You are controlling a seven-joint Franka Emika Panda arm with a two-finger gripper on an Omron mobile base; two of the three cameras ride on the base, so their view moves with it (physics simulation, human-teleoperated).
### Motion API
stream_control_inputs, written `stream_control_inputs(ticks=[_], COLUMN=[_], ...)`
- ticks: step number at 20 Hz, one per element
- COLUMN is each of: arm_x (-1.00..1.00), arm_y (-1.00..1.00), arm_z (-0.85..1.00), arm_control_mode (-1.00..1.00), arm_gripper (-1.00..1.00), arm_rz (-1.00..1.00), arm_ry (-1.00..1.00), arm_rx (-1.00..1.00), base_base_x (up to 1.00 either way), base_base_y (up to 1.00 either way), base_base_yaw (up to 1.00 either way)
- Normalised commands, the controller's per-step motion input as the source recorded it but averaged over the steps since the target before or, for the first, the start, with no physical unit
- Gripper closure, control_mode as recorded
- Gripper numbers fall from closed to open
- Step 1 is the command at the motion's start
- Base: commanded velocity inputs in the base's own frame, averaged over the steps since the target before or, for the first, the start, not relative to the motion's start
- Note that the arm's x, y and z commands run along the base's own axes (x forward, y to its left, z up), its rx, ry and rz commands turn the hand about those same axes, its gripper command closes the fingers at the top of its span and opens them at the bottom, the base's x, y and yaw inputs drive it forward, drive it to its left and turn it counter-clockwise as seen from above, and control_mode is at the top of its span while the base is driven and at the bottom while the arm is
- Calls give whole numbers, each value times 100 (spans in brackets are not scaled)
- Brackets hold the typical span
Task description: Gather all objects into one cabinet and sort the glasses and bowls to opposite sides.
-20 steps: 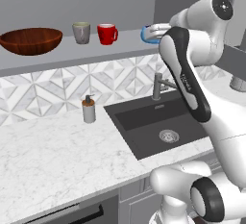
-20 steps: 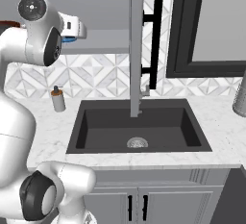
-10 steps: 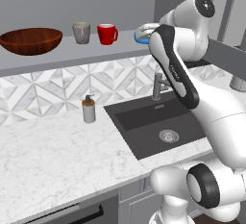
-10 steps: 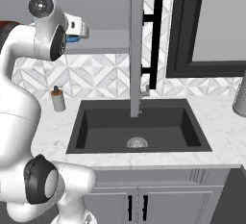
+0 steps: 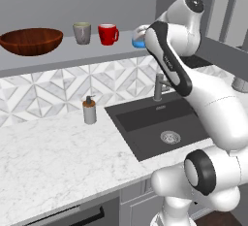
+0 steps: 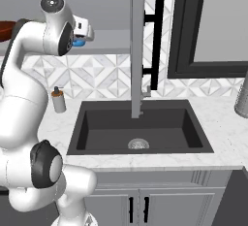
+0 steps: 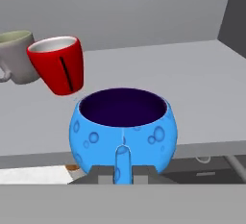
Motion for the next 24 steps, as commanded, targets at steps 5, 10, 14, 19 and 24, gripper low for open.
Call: stream_control_inputs(ticks=[5, 10, 14, 19, 24], arm_x=[0, 8, 16, 2, 39], arm_y=[0, 0, 0, 0, 0], arm_z=[0, 0, -2, 0, 0], arm_control_mode=[-100, -100, -100, -100, -100], arm_gripper=[100, 100, 100, 100, 100], arm_rz=[0, 0, 0, 0, 0], arm_ry=[-1, -16, -23, 0, 0], arm_rx=[0, -3, -6, 0, 0], base_base_x=[0, 0, 0, 0, 0], base_base_y=[0, 0, 0, 0, 0], base_base_yaw=[0, 0, 0, 0, 0])
